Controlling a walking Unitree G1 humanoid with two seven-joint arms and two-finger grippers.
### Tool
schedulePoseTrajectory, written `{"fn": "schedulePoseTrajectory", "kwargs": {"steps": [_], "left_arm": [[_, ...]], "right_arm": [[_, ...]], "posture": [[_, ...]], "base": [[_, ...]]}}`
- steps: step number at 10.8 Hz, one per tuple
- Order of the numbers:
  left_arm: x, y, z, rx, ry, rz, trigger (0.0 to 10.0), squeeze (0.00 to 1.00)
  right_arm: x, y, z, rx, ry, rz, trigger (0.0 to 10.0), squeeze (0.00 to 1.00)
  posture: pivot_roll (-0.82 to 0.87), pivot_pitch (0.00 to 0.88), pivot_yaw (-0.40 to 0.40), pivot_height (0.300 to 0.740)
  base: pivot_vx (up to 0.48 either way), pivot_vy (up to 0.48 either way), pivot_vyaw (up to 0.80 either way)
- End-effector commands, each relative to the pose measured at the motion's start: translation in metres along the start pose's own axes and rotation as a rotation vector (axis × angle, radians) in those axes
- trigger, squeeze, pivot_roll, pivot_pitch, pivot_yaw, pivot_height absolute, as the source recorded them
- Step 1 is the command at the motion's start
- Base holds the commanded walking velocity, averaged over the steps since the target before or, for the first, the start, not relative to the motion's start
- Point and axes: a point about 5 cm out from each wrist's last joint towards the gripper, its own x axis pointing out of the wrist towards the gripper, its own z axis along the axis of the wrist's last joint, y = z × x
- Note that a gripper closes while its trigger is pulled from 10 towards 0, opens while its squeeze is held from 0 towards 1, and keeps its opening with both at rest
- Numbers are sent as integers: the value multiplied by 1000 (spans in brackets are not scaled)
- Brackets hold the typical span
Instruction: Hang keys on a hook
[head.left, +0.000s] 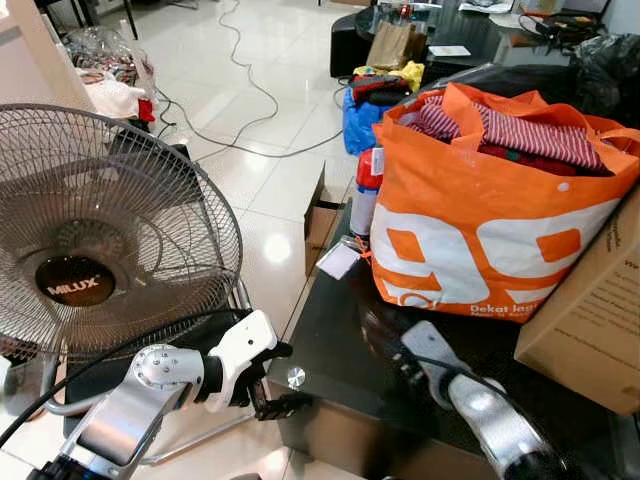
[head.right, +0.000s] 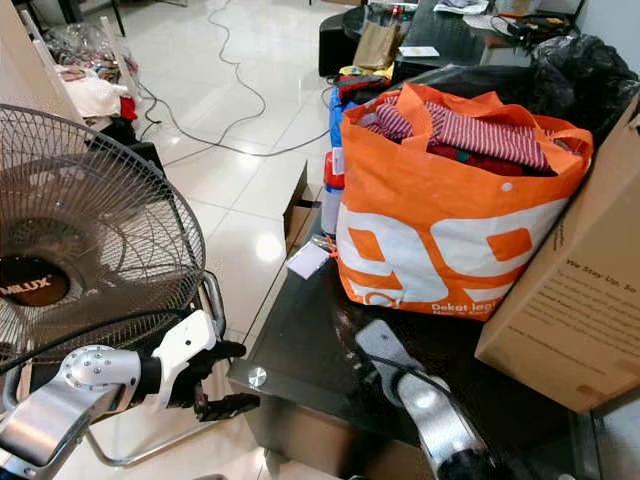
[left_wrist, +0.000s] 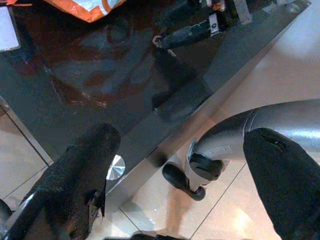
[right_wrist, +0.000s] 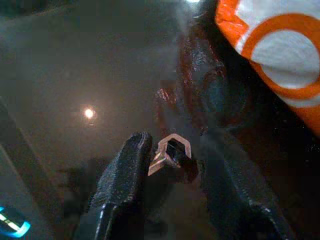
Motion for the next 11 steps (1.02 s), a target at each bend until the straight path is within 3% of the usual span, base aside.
{"fn": "schedulePoseTrajectory", "kwargs": {"steps": [1, 2, 3, 4, 6, 9, 11], "left_arm": [[-1, 0, 0, 7, 10, -7, 10000, 0], [-1, -1, 0, 6, 10, -7, 10000, 0], [-1, -1, 0, 6, 10, -7, 10000, 0], [-1, -1, 0, 6, 10, -7, 10000, 0], [-1, -2, -1, 7, 11, -9, 10000, 0], [-1, -2, -1, 9, 12, -12, 10000, 0], [-2, -1, -1, 9, 14, -13, 10000, 0]], "right_arm": [[1, -3, -2, -59, 25, -27, 10000, 0], [3, -5, -2, -77, 35, -45, 10000, 0], [5, -6, -4, -176, 59, -48, 10000, 0], [6, -5, -6, -219, 77, -44, 10000, 0], [7, -7, -9, -260, 98, -53, 8078, 0], [8, -5, -10, -228, 91, -51, 4706, 0], [9, -4, -12, -219, 90, -47, 3216, 0]], "posture": [[-7, 0, 4, 740], [-7, 0, 4, 740], [1, 0, -3, 740], [1, 0, -3, 740], [2, 0, -3, 740], [1, 0, 3, 740], [0, 0, 5, 740]], "base": [[0, 0, 0], [0, 0, 0], [0, 0, 0], [0, 0, 0], [0, 0, 0], [0, 0, 0], [0, 0, 0]]}}
